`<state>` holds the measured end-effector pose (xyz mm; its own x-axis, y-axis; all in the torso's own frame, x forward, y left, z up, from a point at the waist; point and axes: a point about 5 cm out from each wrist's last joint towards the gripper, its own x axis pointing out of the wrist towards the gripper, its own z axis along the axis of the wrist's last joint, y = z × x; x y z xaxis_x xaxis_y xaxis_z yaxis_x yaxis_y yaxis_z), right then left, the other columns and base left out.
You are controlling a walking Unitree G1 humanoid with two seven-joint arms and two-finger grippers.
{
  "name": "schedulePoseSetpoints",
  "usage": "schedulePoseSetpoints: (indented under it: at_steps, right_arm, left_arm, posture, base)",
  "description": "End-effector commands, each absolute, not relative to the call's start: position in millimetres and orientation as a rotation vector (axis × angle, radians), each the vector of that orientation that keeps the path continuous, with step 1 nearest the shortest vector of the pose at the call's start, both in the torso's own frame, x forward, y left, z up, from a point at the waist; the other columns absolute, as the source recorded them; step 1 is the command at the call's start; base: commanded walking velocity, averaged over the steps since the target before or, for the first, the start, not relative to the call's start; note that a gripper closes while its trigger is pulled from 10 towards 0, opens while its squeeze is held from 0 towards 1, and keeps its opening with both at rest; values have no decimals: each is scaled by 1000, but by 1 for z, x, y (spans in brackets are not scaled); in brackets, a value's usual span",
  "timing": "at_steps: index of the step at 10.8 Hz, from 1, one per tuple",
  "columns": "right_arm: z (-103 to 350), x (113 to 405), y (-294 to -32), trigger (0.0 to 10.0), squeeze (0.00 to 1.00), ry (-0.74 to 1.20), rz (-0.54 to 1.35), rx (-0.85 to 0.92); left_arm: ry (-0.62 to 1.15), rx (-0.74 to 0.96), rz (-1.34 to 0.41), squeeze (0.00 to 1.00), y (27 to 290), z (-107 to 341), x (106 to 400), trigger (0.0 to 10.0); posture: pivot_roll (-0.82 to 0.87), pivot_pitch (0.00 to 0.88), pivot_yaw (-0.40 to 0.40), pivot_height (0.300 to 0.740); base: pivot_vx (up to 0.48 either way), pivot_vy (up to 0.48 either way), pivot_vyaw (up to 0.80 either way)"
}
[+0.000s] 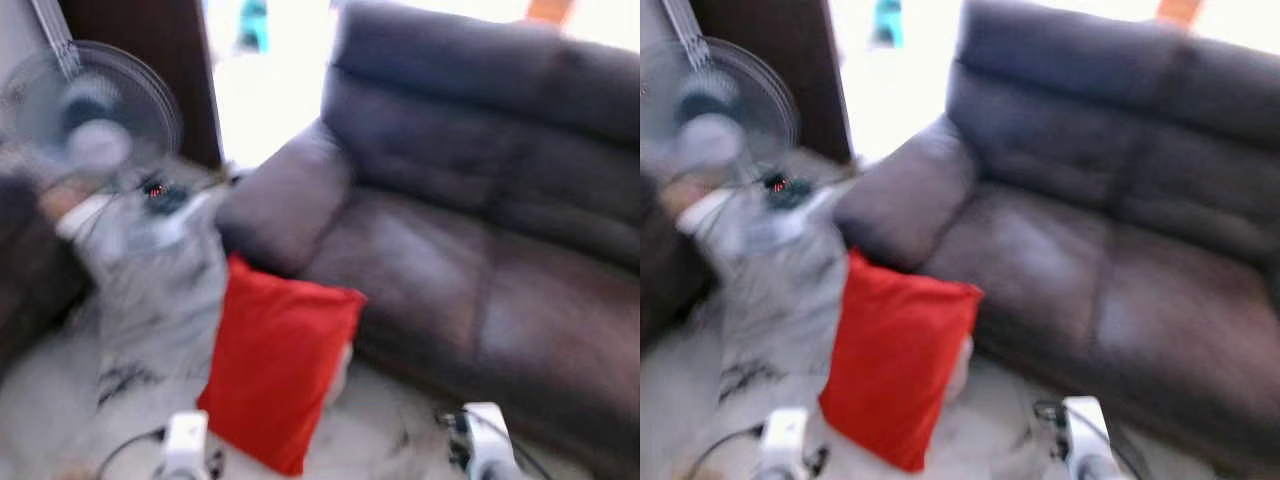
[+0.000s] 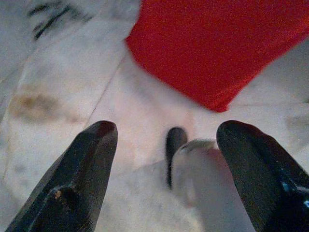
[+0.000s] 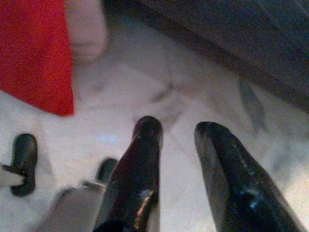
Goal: Move the pillow to the sofa from floor
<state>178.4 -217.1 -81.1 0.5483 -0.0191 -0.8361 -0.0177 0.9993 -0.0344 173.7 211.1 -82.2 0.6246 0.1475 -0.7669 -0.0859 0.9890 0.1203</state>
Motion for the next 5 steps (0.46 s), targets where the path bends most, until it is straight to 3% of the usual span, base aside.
schedulePoseSetpoints:
  at_steps: [1,2,5]
  right_arm:
    - [-82,176,-220,10000,0,1002,-12,-42]
    - [-82,176,-220,10000,0,1000,-6,-42]
    - [-81,177,-219,10000,0,1002,22,-73]
  left_arm:
    - [887,76,128,0,208,-83,174,10000]
    - [889,76,130,0,208,-83,174,10000]
    - [886,79,128,0,208,-82,175,10000]
  posture:
    - [68,55,-107,740]
    - [70,57,-108,740]
    - [70,57,-106,740]
  base:
    - [304,0,0]
    - [304,0,0]
    - [306,0,767]
